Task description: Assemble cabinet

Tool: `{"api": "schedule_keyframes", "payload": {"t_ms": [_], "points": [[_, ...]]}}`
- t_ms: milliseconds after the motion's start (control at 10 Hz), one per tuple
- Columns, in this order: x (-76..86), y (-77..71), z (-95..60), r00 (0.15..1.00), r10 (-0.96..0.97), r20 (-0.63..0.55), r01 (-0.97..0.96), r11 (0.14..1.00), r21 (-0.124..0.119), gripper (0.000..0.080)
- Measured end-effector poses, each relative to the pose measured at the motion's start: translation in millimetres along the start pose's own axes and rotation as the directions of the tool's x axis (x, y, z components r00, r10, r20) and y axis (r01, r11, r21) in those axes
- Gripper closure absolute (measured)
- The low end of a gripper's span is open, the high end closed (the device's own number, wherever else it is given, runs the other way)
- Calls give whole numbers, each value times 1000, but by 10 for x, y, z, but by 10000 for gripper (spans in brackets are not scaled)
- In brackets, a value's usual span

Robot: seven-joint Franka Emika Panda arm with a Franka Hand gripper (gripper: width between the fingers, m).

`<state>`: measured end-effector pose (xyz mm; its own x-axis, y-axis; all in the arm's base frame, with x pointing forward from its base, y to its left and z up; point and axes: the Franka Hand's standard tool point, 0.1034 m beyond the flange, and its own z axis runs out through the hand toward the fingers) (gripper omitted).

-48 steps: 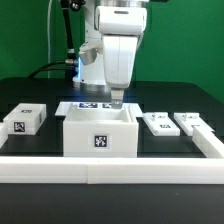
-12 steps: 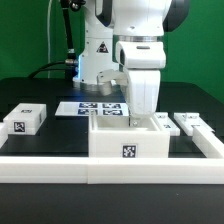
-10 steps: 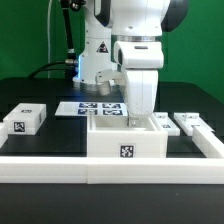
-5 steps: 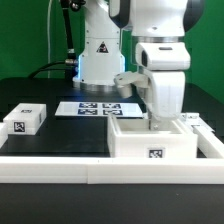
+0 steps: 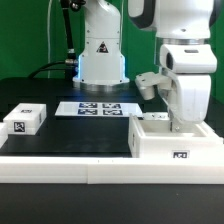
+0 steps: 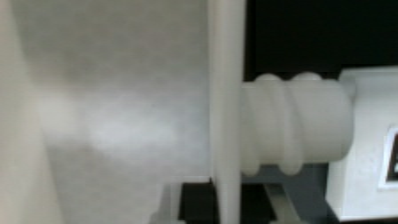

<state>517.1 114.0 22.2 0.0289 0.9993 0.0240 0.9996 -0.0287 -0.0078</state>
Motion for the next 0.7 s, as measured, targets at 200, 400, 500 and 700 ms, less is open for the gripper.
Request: {"api": "schedule_keyframes", "payload": {"t_ms": [200,400,500,700], "points": [[-2,-6,0,1000,21,1,-21,1000,2,762],[-4,-8,1,1000,27,1,-27,1000,2,750],[-6,-10,6,1000,27,1,-27,1000,3,750],[-12,-9,7,1000,29,1,-29,1000,3,406]]}}
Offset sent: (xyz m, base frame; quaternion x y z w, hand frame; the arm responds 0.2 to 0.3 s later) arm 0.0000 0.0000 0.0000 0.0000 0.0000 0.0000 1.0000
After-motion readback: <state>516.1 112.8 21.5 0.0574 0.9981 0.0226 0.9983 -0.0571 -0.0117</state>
